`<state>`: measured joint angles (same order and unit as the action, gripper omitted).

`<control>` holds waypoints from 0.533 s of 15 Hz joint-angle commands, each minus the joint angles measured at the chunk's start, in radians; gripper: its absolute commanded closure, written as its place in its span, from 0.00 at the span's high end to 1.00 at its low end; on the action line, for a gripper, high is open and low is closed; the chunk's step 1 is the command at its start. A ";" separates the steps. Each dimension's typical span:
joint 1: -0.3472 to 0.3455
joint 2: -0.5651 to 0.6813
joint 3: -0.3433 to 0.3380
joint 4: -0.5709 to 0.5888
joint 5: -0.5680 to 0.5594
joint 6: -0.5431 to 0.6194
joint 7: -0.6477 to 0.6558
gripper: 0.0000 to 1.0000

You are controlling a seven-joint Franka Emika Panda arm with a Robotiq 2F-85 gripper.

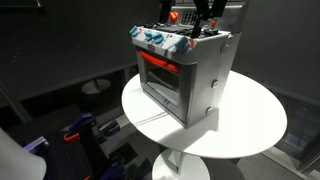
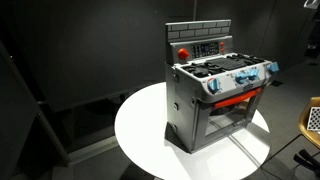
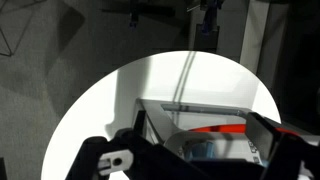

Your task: Push the top right orange button on the cooker

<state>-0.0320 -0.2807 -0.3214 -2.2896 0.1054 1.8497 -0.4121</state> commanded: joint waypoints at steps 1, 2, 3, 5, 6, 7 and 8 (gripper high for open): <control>-0.036 0.004 0.033 0.002 0.009 -0.003 -0.008 1.00; -0.036 0.004 0.033 0.002 0.009 -0.003 -0.008 1.00; -0.036 0.004 0.033 0.002 0.009 -0.003 -0.008 1.00; -0.036 0.007 0.034 0.005 0.009 0.003 -0.003 1.00; -0.037 0.012 0.038 0.011 0.010 0.008 0.008 1.00; -0.041 0.017 0.046 0.018 0.014 0.015 0.017 1.00; -0.043 0.020 0.054 0.025 0.017 0.020 0.026 1.00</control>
<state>-0.0501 -0.2774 -0.2998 -2.2895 0.1054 1.8552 -0.4086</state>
